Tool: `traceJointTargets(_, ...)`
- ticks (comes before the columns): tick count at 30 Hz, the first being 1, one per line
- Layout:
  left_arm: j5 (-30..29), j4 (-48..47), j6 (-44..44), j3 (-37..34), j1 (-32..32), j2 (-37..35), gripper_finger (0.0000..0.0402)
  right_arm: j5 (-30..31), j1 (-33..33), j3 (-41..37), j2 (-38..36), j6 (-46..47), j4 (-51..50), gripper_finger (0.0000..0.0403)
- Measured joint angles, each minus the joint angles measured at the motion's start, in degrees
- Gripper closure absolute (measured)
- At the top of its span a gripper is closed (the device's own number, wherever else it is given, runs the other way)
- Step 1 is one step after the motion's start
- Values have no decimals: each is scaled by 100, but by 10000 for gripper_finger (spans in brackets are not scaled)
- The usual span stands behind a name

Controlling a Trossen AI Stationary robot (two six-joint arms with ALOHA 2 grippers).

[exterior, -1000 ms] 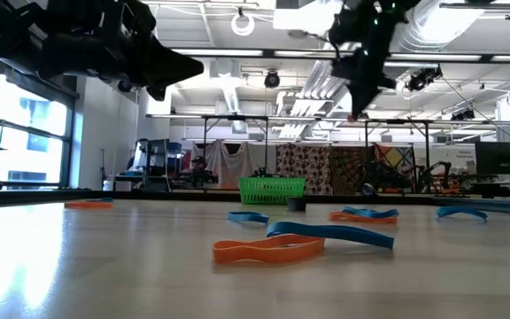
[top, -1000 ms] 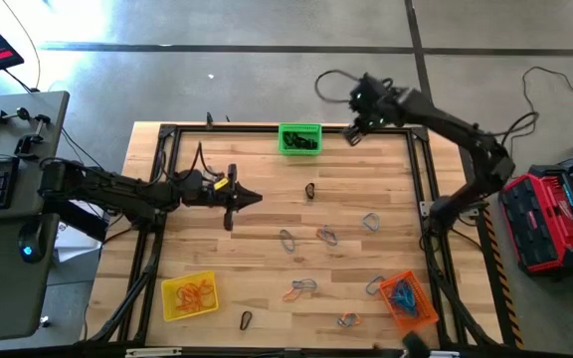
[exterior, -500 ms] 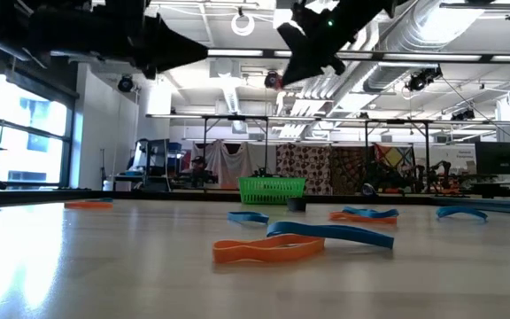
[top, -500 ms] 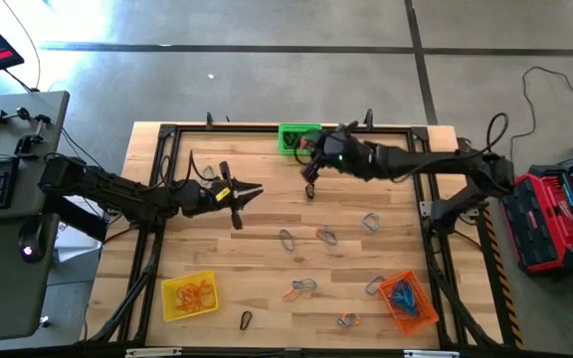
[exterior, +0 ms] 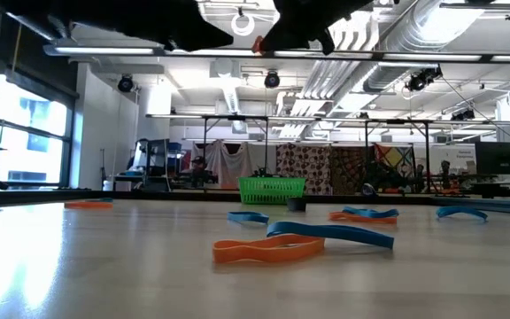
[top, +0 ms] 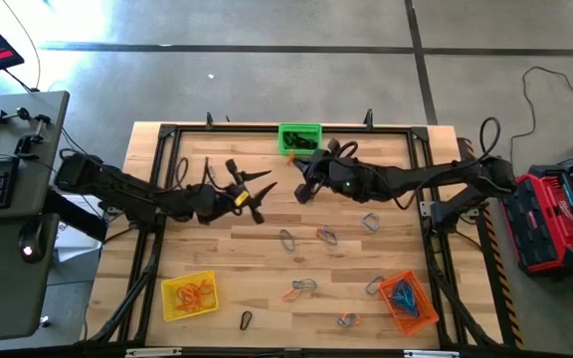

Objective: Sort rubber bands into baskets
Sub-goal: Put the orange rubber band into the yellow bin

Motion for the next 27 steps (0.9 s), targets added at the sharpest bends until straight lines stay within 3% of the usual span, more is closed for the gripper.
traceJointTargets(4, -497, 17, 478, 456, -47, 418, 256, 162, 126, 0, 4, -65, 12, 403)
traceJointTargets(15, -932, 16, 873, 1008, -56, 1041, 257, 170, 288, 0, 4, -65, 145, 403)
traceJointTargets(27, -686, 301, 838, 1016, -51, 1002, 275, 170, 443, 0, 4, -65, 219, 403)
